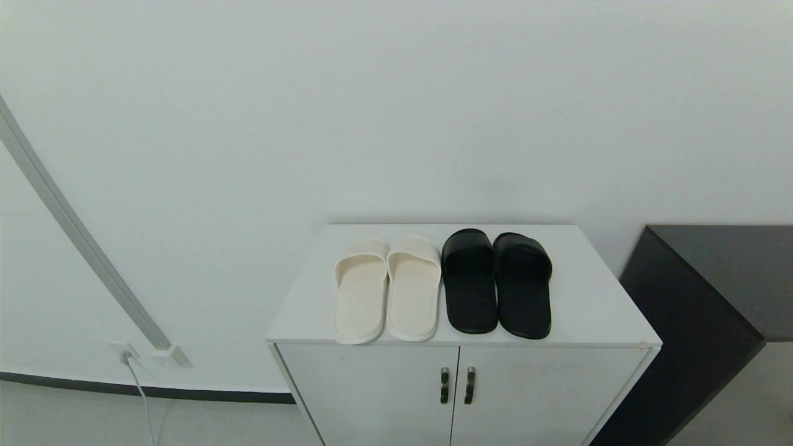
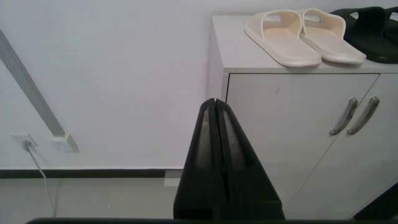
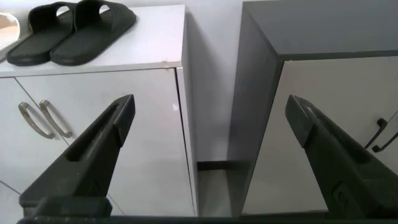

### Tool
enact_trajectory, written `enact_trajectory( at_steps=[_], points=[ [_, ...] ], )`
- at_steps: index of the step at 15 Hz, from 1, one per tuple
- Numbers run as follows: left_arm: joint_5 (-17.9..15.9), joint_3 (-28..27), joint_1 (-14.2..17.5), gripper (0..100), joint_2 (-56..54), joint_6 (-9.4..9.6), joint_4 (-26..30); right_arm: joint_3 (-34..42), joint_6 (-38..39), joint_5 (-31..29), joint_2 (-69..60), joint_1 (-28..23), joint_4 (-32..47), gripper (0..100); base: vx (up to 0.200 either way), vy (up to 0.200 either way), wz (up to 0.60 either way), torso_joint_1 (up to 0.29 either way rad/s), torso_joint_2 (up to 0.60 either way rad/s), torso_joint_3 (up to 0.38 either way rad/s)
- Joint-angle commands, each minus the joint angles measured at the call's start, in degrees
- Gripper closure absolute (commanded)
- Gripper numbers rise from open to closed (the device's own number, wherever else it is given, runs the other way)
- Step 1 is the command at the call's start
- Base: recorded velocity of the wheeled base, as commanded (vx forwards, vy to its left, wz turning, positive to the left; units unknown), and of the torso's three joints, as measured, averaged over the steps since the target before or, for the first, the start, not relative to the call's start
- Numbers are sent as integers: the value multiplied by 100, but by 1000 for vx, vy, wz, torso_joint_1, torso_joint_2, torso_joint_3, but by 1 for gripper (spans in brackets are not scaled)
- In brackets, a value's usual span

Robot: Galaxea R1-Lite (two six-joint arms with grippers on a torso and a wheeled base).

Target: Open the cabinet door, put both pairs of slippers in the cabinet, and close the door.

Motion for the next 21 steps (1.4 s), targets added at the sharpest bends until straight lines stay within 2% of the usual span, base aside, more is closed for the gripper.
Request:
enact_trajectory(
  at_steps=[1, 3, 4, 5, 6, 8, 13, 15, 17, 19, 21],
  points=[
    [2, 0, 1, 100, 8, -2, 2, 7, 2, 0, 7, 1, -2, 0, 0, 0, 0, 0, 0, 0],
    [2, 0, 1, 100, 8, 7, 2, -1, -226, 141, 122, 1, -20, 0, 0, 0, 0, 0, 0, 0],
    [2, 0, 1, 100, 8, -2, 2, -406, 99, 114, 306, 27, -90, 0, 0, 0, 0, 0, 0, 0],
    [2, 0, 1, 100, 8, -2, 2, -406, 99, 114, 306, 27, -90, 0, 0, 0, 0, 0, 0, 0],
    [2, 0, 1, 100, 8, 7, 2, -1267, 661, 193, 1247, 71, 464, 0, 0, 0, 0, 0, 0, 0],
    [2, 0, 1, 100, 8, 7, 2, -1153, 389, 457, 1844, 229, 464, 0, 0, 0, 0, 0, 0, 0],
    [2, 0, 1, 100, 8, -2, 2, -1548, 398, 879, 4226, 695, -653, 0, 0, 0, 0, 0, 0, 0],
    [2, 0, 1, 100, 8, -2, 2, -1856, 635, 809, 5624, 1381, -1408, 0, 0, 0, 0, 0, 0, 0],
    [2, 0, 1, 100, 8, -2, 2, -2146, 916, 387, 6564, 1969, -2059, 0, 0, 0, 0, 0, 0, 0],
    [2, 0, 1, 100, 8, -2, 2, -2515, 1066, -176, 7276, 2646, -2498, 0, 0, 0, 0, 0, 0, 0],
    [2, 0, 1, 100, 8, -2, 2, -2990, 1171, -501, 7821, 3042, -2630, 0, 0, 0, 0, 0, 0, 0]
  ],
)
